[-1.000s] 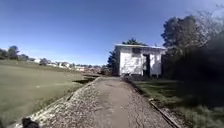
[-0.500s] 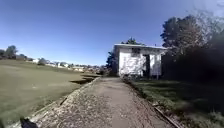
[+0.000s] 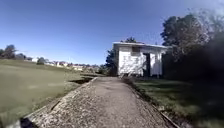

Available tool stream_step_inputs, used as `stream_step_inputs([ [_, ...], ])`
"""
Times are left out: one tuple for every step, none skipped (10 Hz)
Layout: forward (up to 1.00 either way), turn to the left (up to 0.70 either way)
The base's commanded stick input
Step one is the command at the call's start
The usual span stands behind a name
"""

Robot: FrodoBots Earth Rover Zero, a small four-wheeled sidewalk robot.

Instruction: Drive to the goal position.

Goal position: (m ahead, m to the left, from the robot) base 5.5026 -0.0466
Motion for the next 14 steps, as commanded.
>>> stream_step_inputs([
  [0.5, 0.27],
  [0.5, 0.0],
  [0.5, 0.0],
  [0.5, 0.0],
  [0.5, 0.0],
  [0.5, 0.0],
  [0.5, 0.0],
  [0.5, 0.0],
  [0.5, 0.0],
  [0.5, 0.0],
  [0.5, 0.0],
  [0.5, 0.0],
  [0.5, 0.0],
  [0.5, 0.0],
])
